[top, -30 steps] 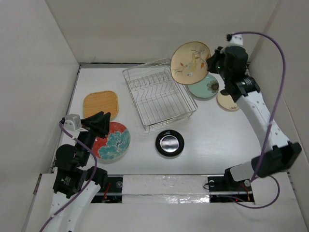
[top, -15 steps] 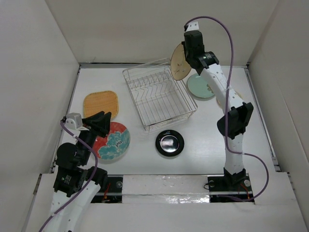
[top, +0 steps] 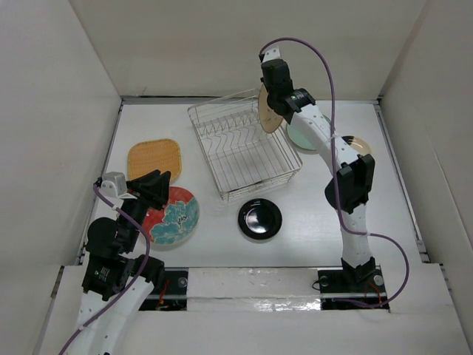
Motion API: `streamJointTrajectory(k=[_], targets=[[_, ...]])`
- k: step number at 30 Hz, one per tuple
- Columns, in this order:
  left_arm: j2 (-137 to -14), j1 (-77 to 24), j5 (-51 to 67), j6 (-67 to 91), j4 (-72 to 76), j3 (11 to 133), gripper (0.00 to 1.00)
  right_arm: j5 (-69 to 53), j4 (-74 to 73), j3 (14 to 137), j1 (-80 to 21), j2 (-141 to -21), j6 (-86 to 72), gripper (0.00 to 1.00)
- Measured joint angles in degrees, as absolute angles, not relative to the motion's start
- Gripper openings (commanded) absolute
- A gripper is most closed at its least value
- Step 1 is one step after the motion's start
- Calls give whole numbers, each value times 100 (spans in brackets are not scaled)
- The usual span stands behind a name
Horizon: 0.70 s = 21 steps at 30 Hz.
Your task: Load the plates into the dish rack
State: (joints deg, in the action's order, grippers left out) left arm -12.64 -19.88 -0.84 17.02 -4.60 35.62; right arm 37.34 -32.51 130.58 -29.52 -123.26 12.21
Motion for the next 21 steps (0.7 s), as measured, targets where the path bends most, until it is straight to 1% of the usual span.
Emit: streamJointTrajectory(k=[13,21], targets=[[-1297,-1988,-84,1702,-460,3562,33,4200,-2272,13028,-3450,-12827,2220,0],[-1343,-1988,-84,1702,-460,3562,33,4451,-1837,13028,-3450,-12818,2519,0]])
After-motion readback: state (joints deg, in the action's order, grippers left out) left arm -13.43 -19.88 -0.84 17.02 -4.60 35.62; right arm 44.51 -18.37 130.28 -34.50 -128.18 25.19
